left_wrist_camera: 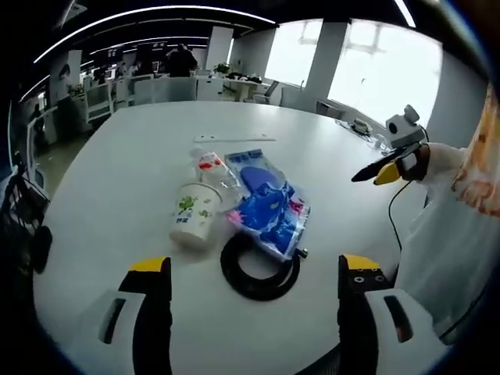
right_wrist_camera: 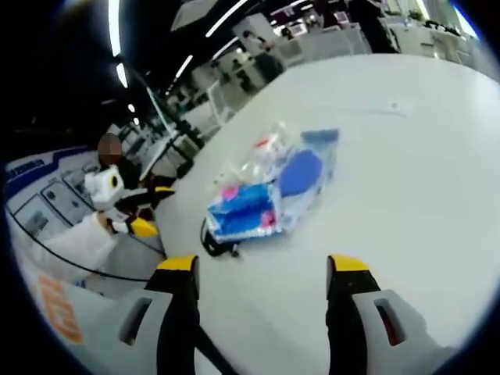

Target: Arrange the tabletop items into an orderly group along one side of the table until the central work area is clear of visible clutter.

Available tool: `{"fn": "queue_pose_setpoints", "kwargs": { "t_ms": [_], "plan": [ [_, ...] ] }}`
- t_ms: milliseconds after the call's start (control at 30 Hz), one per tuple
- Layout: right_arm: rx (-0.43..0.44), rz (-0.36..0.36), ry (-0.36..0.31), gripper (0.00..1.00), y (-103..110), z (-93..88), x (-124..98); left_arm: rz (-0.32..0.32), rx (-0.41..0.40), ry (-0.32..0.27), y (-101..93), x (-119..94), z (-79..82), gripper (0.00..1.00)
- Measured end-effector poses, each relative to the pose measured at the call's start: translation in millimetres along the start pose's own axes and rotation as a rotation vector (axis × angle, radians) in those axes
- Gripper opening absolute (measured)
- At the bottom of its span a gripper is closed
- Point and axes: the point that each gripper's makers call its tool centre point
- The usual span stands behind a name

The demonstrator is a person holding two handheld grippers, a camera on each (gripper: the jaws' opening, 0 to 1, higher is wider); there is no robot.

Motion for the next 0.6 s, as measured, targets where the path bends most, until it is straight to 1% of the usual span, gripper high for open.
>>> {"fn": "queue_pose_setpoints", "kwargs": {
  "t_ms": [133,267,467,600],
  "plan": [
    [-0.029,0.004,-0.007,0.63,1,8.2,2,0.018,-0.013,-0.006,-2.6,-1,-1.5,0.87],
    [-0.049,0.007,-0.013,0.61,1,15.9,5,0.027,-0.037,-0.016,-9.2,2,-2.3,0.85],
    [-0.061,0.008,-0.009,0.59,0,17.4,6,0.01,-0.078,-0.008,-22.3,9,-9.9,0.84],
    [-0.065,0.009,-0.011,0.58,0,19.6,6,0.011,-0.087,-0.012,-25.5,10,-9.4,0.84]
  ]
}}
Point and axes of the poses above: the point that each gripper's makers call its tool centre point, and the gripper's own axes: x roughly forward along the fingers, y roughly to its left, z roughly out of its top, and after that the axes turned 2 degrees about -y, right-handed
